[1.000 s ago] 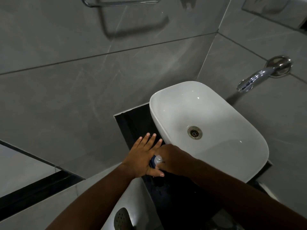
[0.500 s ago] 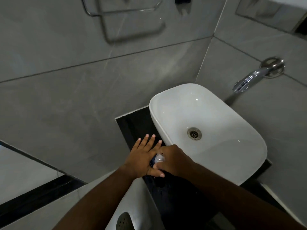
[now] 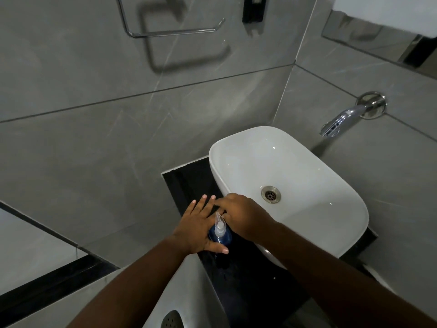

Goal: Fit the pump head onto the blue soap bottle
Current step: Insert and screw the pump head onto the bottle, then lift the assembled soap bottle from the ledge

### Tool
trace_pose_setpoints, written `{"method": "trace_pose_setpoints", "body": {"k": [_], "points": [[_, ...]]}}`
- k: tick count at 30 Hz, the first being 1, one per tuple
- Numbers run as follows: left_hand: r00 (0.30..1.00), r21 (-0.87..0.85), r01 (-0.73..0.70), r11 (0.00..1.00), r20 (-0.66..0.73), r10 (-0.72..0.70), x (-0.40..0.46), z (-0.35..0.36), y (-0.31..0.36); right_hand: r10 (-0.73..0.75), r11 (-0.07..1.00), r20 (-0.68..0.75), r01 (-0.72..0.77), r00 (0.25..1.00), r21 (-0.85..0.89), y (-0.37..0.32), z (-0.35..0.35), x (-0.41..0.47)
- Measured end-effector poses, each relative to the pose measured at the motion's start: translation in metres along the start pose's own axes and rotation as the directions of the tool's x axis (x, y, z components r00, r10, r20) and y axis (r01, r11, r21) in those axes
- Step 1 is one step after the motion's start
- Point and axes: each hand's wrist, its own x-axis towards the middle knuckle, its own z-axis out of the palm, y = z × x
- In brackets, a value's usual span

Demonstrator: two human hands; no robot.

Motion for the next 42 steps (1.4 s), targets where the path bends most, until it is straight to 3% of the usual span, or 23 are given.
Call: {"method": "trace_pose_setpoints", "body": {"k": [3,4,6,9,11,18,23,27,31,35,42], "points": [[1.000,-0.004,0.017,1.000,-0.004,-0.017,-0.001,0.003,0.000,0.200,0.970,-0.295,-0.145,0.934,0.195,-0.001,0.007,-0.010],[1.000,-0.013,0.023,1.000,-0.007,-0.023,-0.001,0.003,0.001,0.251,0.959,-0.308,-0.194,0.917,0.205,0.000,0.008,-0.012],[1.000,-0.035,0.029,0.999,-0.009,-0.029,0.000,0.005,0.001,0.255,0.952,-0.182,-0.213,0.950,0.222,-0.006,0.009,-0.014],[1.000,-0.030,0.024,0.999,0.007,-0.023,0.001,0.007,0.000,0.235,0.951,0.164,-0.261,0.958,0.163,-0.016,0.014,-0.007],[1.000,-0.054,0.025,0.998,-0.001,-0.025,0.001,0.008,-0.002,0.239,0.958,0.238,-0.269,0.941,0.101,-0.016,0.016,-0.001],[1.000,-0.045,0.028,0.999,0.011,-0.027,0.000,0.008,-0.003,0.157,0.985,0.257,-0.169,0.954,0.026,-0.001,0.011,0.001],[1.000,-0.065,0.014,0.998,-0.007,-0.015,0.000,0.009,-0.003,0.120,0.984,0.256,-0.149,0.959,0.097,0.002,0.013,-0.001],[0.991,-0.004,-0.017,1.000,-0.132,0.016,-0.006,0.007,-0.002,0.167,0.964,0.047,-0.173,0.985,0.202,0.001,0.013,-0.013],[0.983,-0.227,0.000,0.974,-0.177,-0.041,-0.020,0.009,0.004,0.287,0.941,0.048,-0.291,0.957,0.175,0.003,0.036,-0.024],[0.970,-0.504,0.092,0.859,-0.147,-0.191,-0.042,0.016,0.023,0.335,0.929,0.077,-0.343,0.939,0.136,0.001,0.047,-0.024],[0.896,-0.627,0.129,0.768,-0.258,-0.362,-0.039,0.016,0.015,0.363,0.896,0.048,-0.362,0.931,0.257,0.000,0.056,0.005]]}}
